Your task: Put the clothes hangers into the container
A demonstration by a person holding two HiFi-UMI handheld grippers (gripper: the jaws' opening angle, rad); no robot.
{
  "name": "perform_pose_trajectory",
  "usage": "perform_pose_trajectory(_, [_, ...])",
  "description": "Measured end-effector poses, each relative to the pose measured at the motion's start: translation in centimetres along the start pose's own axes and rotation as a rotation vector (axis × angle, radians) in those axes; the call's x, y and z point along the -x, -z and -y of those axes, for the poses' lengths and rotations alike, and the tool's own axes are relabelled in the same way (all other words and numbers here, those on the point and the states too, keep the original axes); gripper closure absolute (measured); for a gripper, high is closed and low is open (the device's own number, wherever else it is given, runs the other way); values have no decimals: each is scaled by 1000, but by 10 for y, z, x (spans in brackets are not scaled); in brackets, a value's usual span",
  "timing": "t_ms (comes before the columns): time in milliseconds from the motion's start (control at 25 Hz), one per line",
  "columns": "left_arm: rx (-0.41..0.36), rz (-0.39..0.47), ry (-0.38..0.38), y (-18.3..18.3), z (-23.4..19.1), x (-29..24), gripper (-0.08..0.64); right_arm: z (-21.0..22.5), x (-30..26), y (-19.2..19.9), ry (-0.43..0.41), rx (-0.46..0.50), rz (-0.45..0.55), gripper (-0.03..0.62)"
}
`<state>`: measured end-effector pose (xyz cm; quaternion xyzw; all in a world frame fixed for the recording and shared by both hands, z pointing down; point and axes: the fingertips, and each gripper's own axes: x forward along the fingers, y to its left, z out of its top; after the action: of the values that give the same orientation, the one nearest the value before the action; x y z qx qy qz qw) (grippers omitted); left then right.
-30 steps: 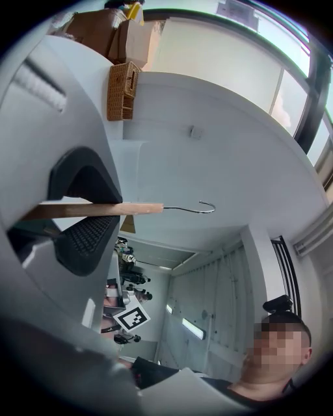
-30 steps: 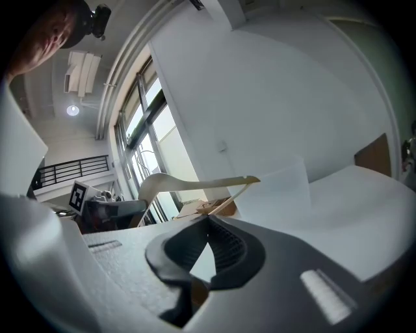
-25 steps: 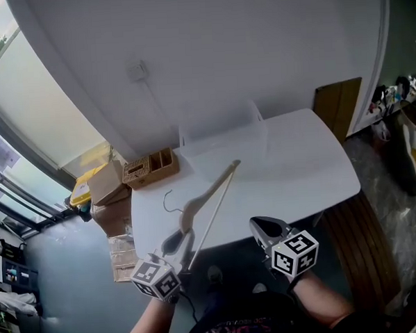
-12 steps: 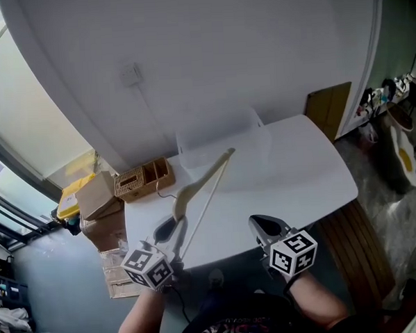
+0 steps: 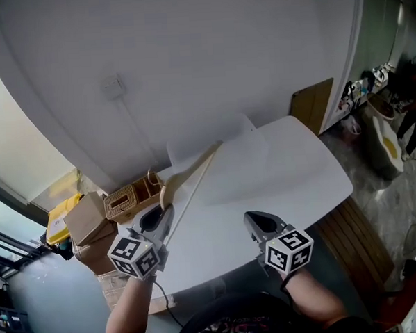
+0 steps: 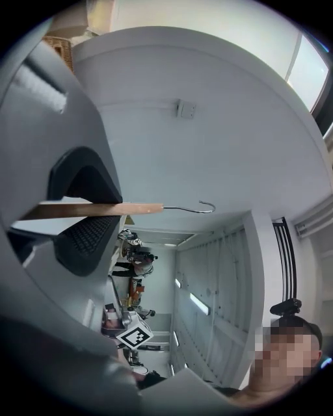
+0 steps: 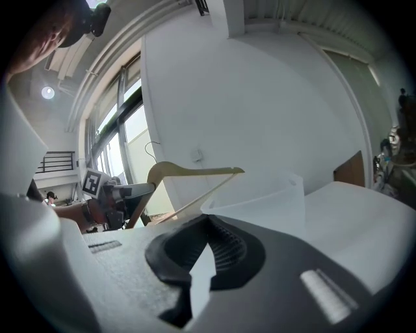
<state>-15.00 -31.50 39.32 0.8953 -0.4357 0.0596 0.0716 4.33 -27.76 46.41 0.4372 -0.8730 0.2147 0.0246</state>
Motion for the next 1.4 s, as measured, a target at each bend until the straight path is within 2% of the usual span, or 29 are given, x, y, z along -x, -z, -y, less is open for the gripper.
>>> perform_pose_trajectory(520, [-184, -91, 170, -23, -52, -70, 502, 8, -36, -8, 137, -34, 55, 591])
perform_pose_trajectory(720, [-286, -137, 237, -28, -62, -108, 502, 16, -44, -9, 195, -42, 55, 591])
perform_pose_trajectory(1160, [-450, -287, 362, 1, -60, -177, 502, 49, -72, -16, 306, -15, -2, 591])
perform_pose_trajectory(1400, [-537, -343, 409, 13, -57, -201, 502, 63, -93, -25, 335, -1, -43, 591])
